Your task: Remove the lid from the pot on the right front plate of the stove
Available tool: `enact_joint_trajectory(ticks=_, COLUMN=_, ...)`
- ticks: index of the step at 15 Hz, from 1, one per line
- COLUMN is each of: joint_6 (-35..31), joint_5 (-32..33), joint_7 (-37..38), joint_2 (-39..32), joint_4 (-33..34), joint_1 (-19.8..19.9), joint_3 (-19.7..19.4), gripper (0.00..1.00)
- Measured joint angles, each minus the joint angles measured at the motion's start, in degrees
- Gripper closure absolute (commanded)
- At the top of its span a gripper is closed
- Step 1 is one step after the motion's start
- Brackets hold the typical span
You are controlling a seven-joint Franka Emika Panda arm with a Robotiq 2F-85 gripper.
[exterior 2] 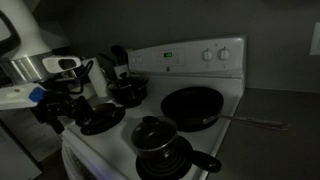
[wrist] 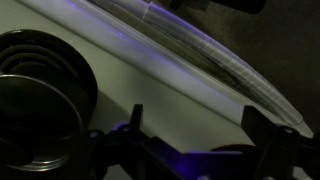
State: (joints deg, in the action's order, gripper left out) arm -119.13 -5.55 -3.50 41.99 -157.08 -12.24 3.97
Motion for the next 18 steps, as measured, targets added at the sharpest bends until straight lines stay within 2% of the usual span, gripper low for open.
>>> enact_joint_trajectory(ticks=3, joint_6=0.22, joint_5=1.05, joint_7=-2.15, joint_2=-0.07, joint_4=-0.08, joint_1=0.1, joint_3=-0.51, gripper=0.0)
enact_joint_trajectory(ticks=5, joint_6=0.21, joint_5=3.16, joint_7=-5.47, joint_2=-0.12, joint_4=-0.15, joint_1=0.81, joint_3=-2.47, gripper=0.0)
enact_joint_trajectory(ticks=9, joint_6=1.71, joint_5=8.52, joint_7=-16.05, joint_2=-0.91, joint_4=0.81, joint_1=2.13, joint_3=-7.08, gripper=0.0)
enact_joint_trajectory(ticks=12, joint_6=4.97, joint_5=12.3, joint_7=-24.17, joint_2=-3.59, joint_4=3.88, joint_1=2.13, joint_3=-9.4, gripper=0.0)
enact_joint_trajectory(ticks=15, joint_6=8.18, joint_5=17.45, joint_7=-28.3, joint_2=-8.01, joint_4=8.23, joint_1=2.13, joint_3=-9.52, gripper=0.0)
enact_joint_trajectory(ticks=18, joint_6=9.47, joint_5=23.21, joint_7=-29.44, joint_2=-12.98, joint_4=11.83, joint_1=2.72, joint_3=-9.46, gripper=0.0)
